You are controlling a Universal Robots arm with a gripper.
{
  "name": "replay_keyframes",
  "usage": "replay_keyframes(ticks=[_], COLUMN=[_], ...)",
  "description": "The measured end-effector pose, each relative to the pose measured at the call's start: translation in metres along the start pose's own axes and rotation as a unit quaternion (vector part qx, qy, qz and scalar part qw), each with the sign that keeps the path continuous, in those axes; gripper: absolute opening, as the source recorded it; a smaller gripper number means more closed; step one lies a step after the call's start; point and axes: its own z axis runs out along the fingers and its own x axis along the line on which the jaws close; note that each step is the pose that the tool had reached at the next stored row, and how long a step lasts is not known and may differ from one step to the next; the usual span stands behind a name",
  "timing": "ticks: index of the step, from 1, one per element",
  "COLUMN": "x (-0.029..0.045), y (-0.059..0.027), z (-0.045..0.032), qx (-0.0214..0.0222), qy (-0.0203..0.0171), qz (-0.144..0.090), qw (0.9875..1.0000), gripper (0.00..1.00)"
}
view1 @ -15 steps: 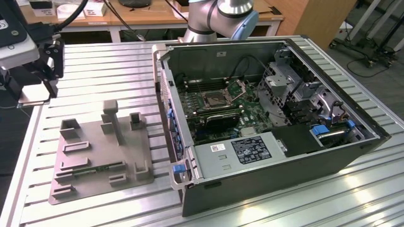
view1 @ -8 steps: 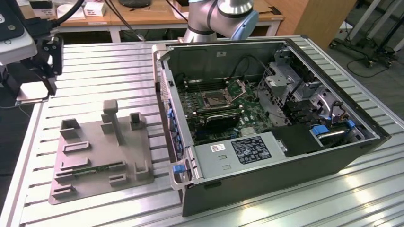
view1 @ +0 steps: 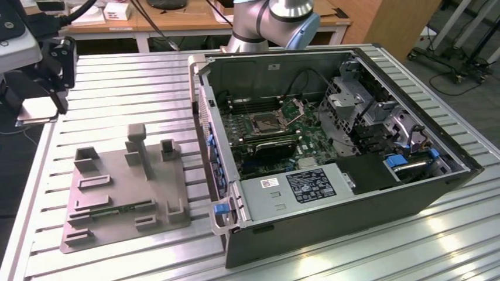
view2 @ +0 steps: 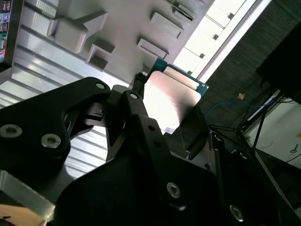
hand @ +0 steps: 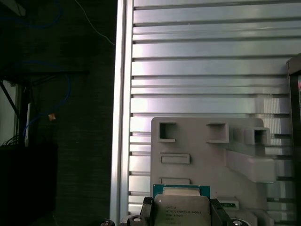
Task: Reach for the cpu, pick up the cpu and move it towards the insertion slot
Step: 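Pick up the cpu and move it towards the insertion slot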
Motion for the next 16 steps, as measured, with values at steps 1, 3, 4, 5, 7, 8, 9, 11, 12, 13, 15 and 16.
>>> replay_keyframes(ticks=[1, 3, 4, 5, 7, 8, 9, 11, 12, 13, 15, 16], x=[0.0000, 0.0000, 0.0000, 0.0000, 0.0000, 0.0000, 0.0001, 0.0001, 0.0000, 0.0000, 0.0000, 0.0000], y=[0.0001, 0.0002, 0.0002, 0.0003, 0.0004, 0.0005, 0.0005, 0.0006, 0.0006, 0.0006, 0.0006, 0.0006], z=[-0.0011, -0.0031, -0.0041, -0.0053, -0.0077, -0.0088, -0.0096, -0.0107, -0.0108, -0.0107, -0.0109, -0.0110], qx=[0.0000, 0.0000, 0.0000, 0.0001, 0.0000, 0.0000, 0.0000, 0.0000, 0.0000, 0.0000, 0.0000, 0.0001], qy=[0.0000, 0.0000, 0.0000, 0.0000, 0.0000, 0.0000, 0.0000, 0.0000, 0.0000, -0.0001, 0.0000, 0.0000], qz=[0.000, 0.000, 0.000, 0.000, 0.000, 0.000, 0.000, 0.000, 0.000, 0.000, 0.000, 0.000], qw=[1.0000, 1.0000, 1.0000, 1.0000, 1.0000, 1.0000, 1.0000, 1.0000, 1.0000, 1.0000, 1.0000, 1.0000], gripper=[0.54, 0.54, 0.54, 0.54, 0.54, 0.54, 0.54, 0.54, 0.54, 0.54, 0.54, 0.54])
